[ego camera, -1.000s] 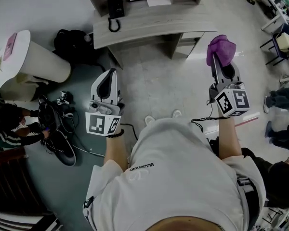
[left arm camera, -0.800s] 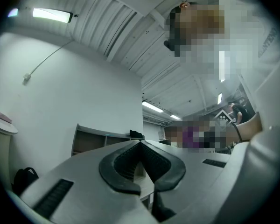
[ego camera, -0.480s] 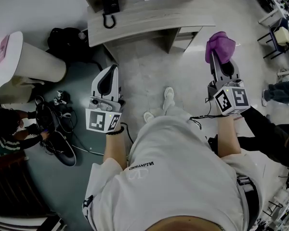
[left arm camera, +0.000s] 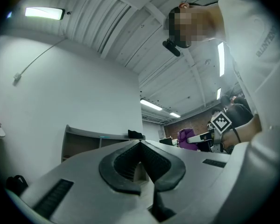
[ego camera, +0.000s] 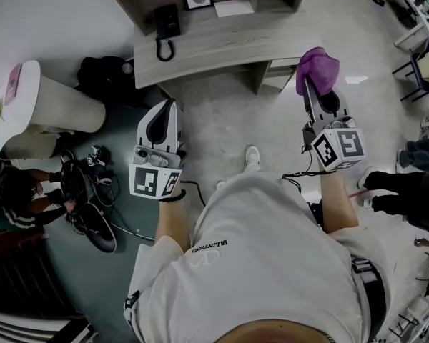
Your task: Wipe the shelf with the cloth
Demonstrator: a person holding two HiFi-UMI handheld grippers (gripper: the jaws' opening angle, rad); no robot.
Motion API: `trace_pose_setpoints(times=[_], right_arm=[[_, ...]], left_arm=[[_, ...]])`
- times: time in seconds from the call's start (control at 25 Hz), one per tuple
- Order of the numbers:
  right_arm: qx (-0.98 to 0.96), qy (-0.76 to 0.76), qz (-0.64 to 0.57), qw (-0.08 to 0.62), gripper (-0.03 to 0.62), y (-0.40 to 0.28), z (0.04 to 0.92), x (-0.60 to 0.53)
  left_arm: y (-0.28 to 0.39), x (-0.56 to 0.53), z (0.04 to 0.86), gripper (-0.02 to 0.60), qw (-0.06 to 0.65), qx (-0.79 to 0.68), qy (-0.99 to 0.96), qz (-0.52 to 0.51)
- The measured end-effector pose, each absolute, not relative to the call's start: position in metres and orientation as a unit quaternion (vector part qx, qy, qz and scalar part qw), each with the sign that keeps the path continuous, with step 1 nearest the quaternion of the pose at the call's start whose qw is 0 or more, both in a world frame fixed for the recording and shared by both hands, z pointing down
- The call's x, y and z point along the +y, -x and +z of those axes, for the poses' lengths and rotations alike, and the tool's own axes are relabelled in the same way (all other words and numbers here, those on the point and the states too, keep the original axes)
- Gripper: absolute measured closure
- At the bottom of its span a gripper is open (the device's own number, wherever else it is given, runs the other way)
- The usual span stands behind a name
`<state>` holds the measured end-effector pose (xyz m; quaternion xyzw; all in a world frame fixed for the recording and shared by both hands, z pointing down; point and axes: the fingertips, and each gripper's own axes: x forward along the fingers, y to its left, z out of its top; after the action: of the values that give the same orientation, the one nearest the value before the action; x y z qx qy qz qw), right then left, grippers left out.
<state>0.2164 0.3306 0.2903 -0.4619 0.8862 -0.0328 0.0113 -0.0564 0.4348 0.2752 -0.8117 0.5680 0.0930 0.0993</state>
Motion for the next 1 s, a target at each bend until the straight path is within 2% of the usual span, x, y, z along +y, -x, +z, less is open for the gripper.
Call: trace_pose_setpoints(times=[0.48,1.0], right_arm=[[0.901,0.431,-0.046,0.017,0.514,-0.244,0.298,0.219],[0.910,0.410,-0.060,0.016,0.514,-0.249,0.309,0.160]], left_arm=[[0.022,0.324,0.274,0.583,0.099,0.590,0.798,0.074],[0.006,0.276,0.282,0.583,0.088,0.603,0.791,0.059]])
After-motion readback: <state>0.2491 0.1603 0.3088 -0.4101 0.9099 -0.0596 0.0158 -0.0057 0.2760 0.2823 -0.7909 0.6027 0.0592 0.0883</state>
